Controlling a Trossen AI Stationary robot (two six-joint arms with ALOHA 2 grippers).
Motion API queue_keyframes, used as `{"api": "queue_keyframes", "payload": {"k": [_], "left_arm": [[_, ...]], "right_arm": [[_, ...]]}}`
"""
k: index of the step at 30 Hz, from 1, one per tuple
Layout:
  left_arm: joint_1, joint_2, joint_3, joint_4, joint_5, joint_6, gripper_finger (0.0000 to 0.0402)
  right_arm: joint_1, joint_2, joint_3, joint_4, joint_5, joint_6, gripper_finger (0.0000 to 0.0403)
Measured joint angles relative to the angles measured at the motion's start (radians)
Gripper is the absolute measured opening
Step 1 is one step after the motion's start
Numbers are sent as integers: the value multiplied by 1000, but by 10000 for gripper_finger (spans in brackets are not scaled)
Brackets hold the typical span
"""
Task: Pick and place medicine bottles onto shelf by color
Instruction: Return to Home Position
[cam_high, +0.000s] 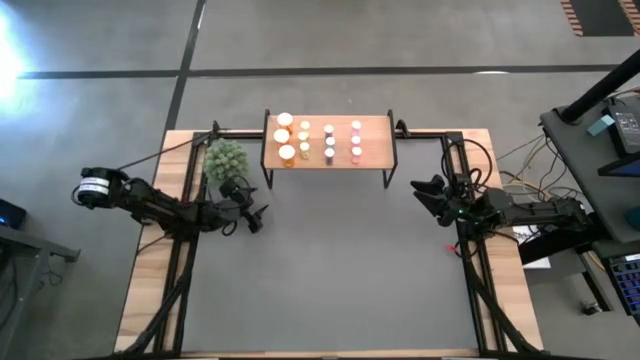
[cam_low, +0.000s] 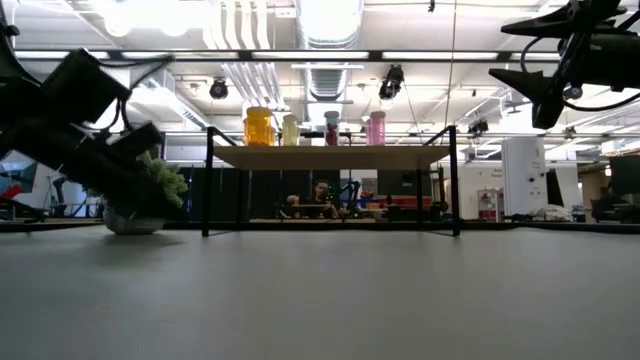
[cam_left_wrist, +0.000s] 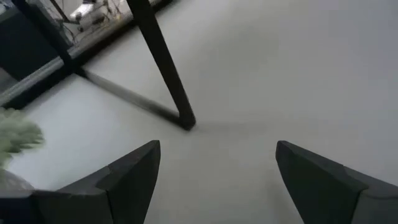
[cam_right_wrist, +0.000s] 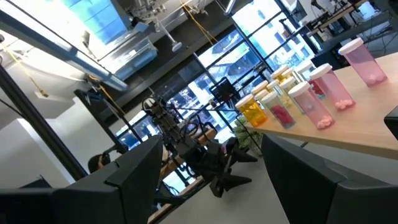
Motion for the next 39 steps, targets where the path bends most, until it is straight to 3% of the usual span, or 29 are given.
{"api": "queue_keyframes", "payload": {"k": [39], "left_arm": [[0,-1062,-5,-14,-6,-2,302]], "right_arm": [[0,1,0,0,0,0,265]]}}
